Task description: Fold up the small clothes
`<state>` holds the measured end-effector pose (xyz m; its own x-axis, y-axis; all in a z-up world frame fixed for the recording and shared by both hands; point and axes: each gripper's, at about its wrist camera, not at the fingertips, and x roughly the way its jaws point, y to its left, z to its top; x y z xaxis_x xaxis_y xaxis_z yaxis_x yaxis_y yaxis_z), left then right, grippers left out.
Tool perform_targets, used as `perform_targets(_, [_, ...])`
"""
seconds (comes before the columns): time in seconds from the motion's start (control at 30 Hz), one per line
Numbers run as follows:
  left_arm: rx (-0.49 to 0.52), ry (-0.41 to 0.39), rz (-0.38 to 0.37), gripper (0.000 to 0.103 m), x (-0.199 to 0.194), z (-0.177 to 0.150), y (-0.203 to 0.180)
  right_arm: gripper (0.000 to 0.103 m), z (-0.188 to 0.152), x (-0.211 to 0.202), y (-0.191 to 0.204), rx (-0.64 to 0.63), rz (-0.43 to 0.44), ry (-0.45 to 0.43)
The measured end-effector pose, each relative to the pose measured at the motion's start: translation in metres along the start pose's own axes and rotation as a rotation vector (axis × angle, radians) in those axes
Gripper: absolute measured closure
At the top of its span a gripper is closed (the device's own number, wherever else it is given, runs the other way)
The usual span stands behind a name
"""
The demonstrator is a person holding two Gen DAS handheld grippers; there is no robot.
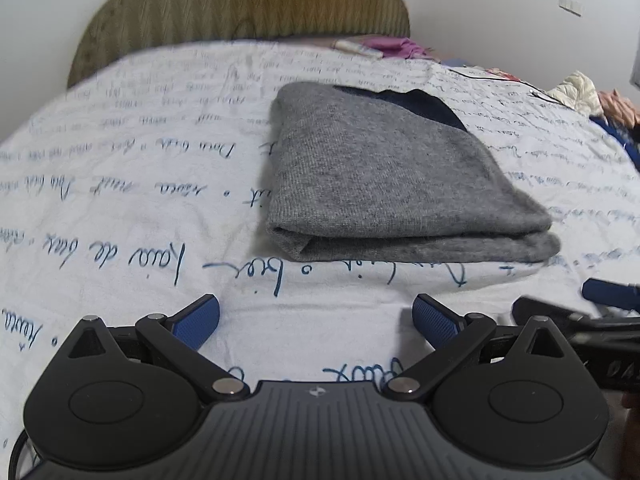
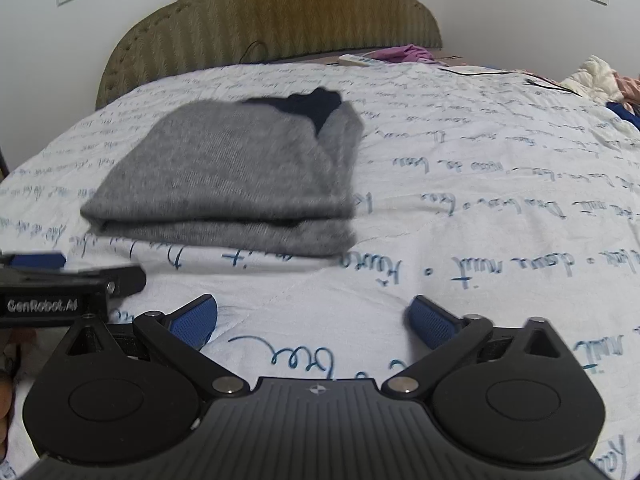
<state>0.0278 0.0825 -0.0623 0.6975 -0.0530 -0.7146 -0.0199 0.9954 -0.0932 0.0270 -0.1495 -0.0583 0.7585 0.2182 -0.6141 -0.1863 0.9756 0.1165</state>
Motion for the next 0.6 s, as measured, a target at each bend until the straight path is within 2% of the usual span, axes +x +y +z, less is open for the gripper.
perform_targets(0.1, [-0.060, -0.001, -0.057, 0.000, -0.015, 0.008, 0.005, 0.000, 0.012, -0.020, -0.009, 0.063, 0.036, -0.038])
perform_targets(0.23, [-0.011, 0.010, -0.042, 0.000, -0.022, 0.017, -0.005, 0.000, 0.022, -0.030, -0.009, 0.021, 0.016, -0.057])
perform_targets(0.3, [-0.021, -0.022, -0.039, 0.000, -0.027, 0.017, -0.006, 0.000, 0.024, -0.029, -0.008, -0.003, 0.011, -0.052])
perform_targets(0.37, [-0.018, -0.057, -0.035, 0.000, -0.031, 0.016, -0.008, 0.000, 0.023, -0.024, -0.008, 0.003, 0.017, -0.036])
perform_targets(0.6, [0.070, -0.068, -0.011, 0.000, -0.041, 0.017, -0.021, 0.000, 0.022, -0.001, -0.006, 0.081, 0.072, 0.072])
